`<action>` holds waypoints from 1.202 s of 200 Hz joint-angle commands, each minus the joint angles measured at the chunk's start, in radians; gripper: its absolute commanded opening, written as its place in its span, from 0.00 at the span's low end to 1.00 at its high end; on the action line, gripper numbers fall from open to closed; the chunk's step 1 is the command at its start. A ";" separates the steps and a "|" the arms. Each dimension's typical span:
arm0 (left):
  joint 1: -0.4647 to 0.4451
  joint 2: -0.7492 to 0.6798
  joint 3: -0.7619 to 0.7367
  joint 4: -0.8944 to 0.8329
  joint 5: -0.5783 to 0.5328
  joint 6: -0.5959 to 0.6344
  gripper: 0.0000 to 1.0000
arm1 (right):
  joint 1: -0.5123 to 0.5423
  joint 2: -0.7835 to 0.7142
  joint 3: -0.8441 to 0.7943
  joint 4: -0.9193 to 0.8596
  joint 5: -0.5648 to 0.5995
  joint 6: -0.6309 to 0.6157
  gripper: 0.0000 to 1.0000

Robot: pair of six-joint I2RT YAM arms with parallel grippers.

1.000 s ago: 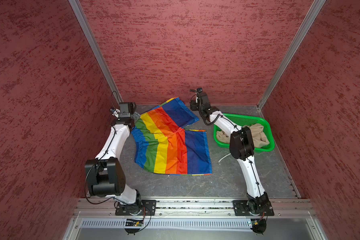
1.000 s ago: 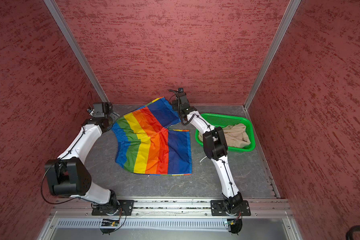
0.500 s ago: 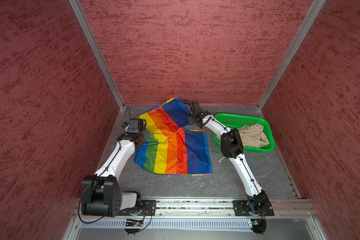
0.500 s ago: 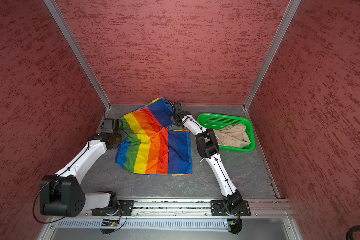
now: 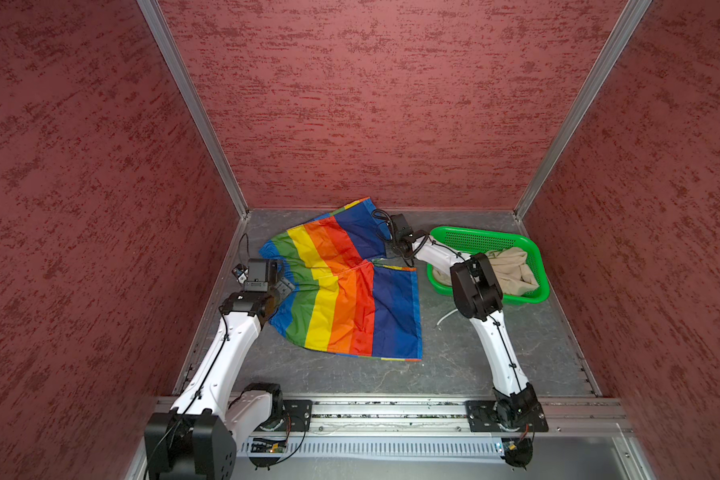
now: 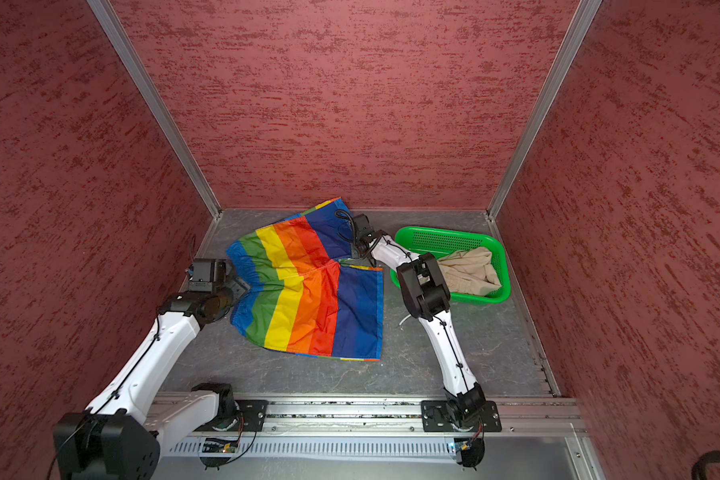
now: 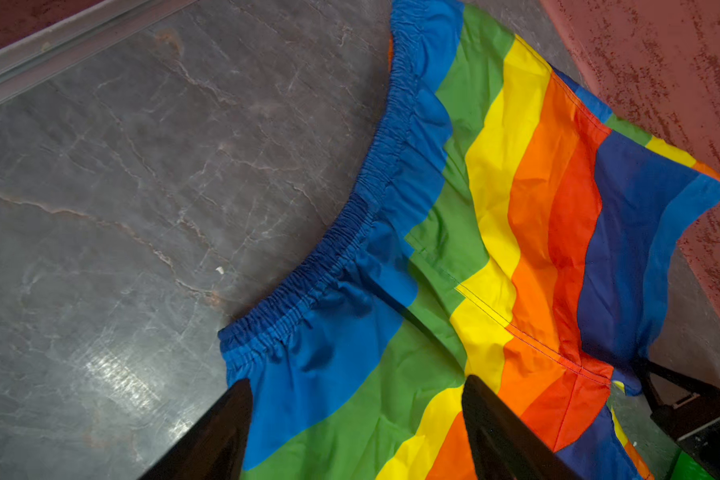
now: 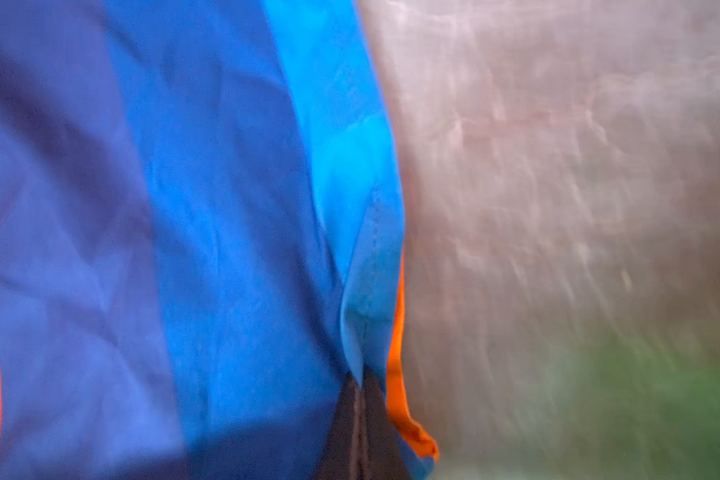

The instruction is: Fold and stack the shorts

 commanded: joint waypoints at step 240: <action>0.066 0.287 -0.149 0.053 0.062 0.057 0.59 | 0.810 -1.048 -0.950 -0.308 -0.142 0.172 0.72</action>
